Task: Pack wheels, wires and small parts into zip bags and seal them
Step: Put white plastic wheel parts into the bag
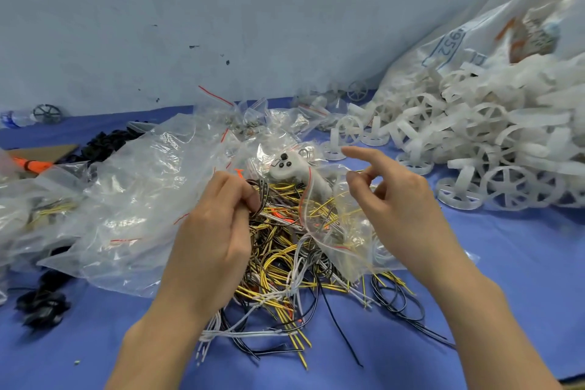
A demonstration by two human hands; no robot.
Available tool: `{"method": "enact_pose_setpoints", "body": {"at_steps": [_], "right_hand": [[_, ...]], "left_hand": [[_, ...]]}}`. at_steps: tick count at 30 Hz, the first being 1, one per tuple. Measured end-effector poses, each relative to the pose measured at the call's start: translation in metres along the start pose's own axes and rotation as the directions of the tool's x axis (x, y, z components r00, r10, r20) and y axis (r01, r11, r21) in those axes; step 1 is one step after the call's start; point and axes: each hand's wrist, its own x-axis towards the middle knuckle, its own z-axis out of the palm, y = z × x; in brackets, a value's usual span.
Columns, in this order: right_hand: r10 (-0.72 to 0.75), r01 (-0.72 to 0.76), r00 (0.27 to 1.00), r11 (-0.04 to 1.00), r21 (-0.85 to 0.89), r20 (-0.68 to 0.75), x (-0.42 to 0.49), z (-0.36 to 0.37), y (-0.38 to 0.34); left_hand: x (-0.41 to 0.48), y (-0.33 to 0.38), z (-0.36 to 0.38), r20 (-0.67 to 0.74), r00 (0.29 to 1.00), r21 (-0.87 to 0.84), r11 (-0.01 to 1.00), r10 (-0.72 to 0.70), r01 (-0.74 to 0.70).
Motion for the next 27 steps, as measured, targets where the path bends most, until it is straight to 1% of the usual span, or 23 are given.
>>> {"method": "enact_pose_setpoints", "body": {"at_steps": [2, 5, 8, 11, 13, 14, 16, 17, 18, 20, 21, 23, 24, 25, 26, 27], "right_hand": [[0.019, -0.019, 1.0, 0.999, 0.033, -0.012, -0.001, -0.002, 0.0], [0.022, -0.022, 1.0, 0.998, 0.051, 0.001, -0.004, -0.002, 0.0], [0.005, -0.007, 0.999, 0.998, 0.067, 0.038, -0.008, 0.003, -0.006], [-0.054, 0.052, 0.996, 0.998, 0.022, 0.071, -0.012, 0.014, -0.016], [-0.102, 0.104, 0.99, 0.994, -0.016, 0.101, -0.017, 0.02, -0.023], [-0.119, 0.124, 0.986, 0.992, -0.036, 0.121, -0.018, 0.023, -0.025], [-0.139, 0.152, 0.98, 0.985, -0.084, 0.141, -0.021, 0.025, -0.029], [-0.144, 0.159, 0.98, 0.982, -0.103, 0.14, -0.022, 0.026, -0.03], [-0.144, 0.16, 0.98, 0.981, -0.112, 0.139, -0.022, 0.026, -0.031], [-0.139, 0.158, 0.98, 0.979, -0.128, 0.145, -0.022, 0.024, -0.033], [-0.14, 0.162, 0.979, 0.976, -0.148, 0.151, -0.023, 0.024, -0.034], [-0.15, 0.174, 0.978, 0.969, -0.176, 0.143, -0.025, 0.024, -0.036], [-0.154, 0.174, 0.98, 0.969, -0.174, 0.124, -0.026, 0.025, -0.037], [-0.157, 0.171, 0.983, 0.971, -0.167, 0.094, -0.027, 0.026, -0.037], [-0.16, 0.168, 0.985, 0.973, -0.16, 0.061, -0.027, 0.026, -0.038], [-0.162, 0.165, 0.986, 0.974, -0.157, 0.034, -0.028, 0.027, -0.039]], "left_hand": [[0.001, -0.001, -0.003, 0.025, 1.0, -0.051, 0.999, -0.003, 0.004], [0.001, -0.003, -0.002, 0.148, 0.989, -0.122, 0.992, -0.006, 0.024], [0.001, -0.004, 0.006, 0.254, 0.967, -0.083, 0.996, -0.014, 0.037], [0.005, 0.0, 0.018, 0.279, 0.959, -0.053, 0.997, -0.038, 0.055], [0.008, 0.001, 0.026, 0.269, 0.959, -0.054, 0.993, -0.086, 0.105], [0.01, 0.001, 0.029, 0.278, 0.953, -0.086, 0.985, -0.12, 0.149], [0.013, 0.004, 0.034, 0.303, 0.932, -0.23, 0.934, -0.2, 0.275], [0.015, 0.006, 0.037, 0.305, 0.919, -0.328, 0.878, -0.25, 0.348], [0.015, 0.008, 0.039, 0.308, 0.901, -0.434, 0.798, -0.305, 0.418], [0.017, 0.012, 0.041, 0.384, 0.838, -0.618, 0.567, -0.388, 0.545], [0.018, 0.013, 0.042, 0.451, 0.801, -0.668, 0.447, -0.394, 0.595], [0.018, 0.015, 0.042, 0.588, 0.74, -0.706, 0.239, -0.328, 0.667], [0.018, 0.017, 0.041, 0.635, 0.724, -0.711, 0.165, -0.269, 0.684], [0.017, 0.018, 0.041, 0.664, 0.716, -0.711, 0.114, -0.213, 0.693], [0.017, 0.018, 0.042, 0.677, 0.717, -0.714, 0.091, -0.167, 0.695], [0.017, 0.02, 0.044, 0.68, 0.719, -0.714, 0.095, -0.142, 0.694]]}}
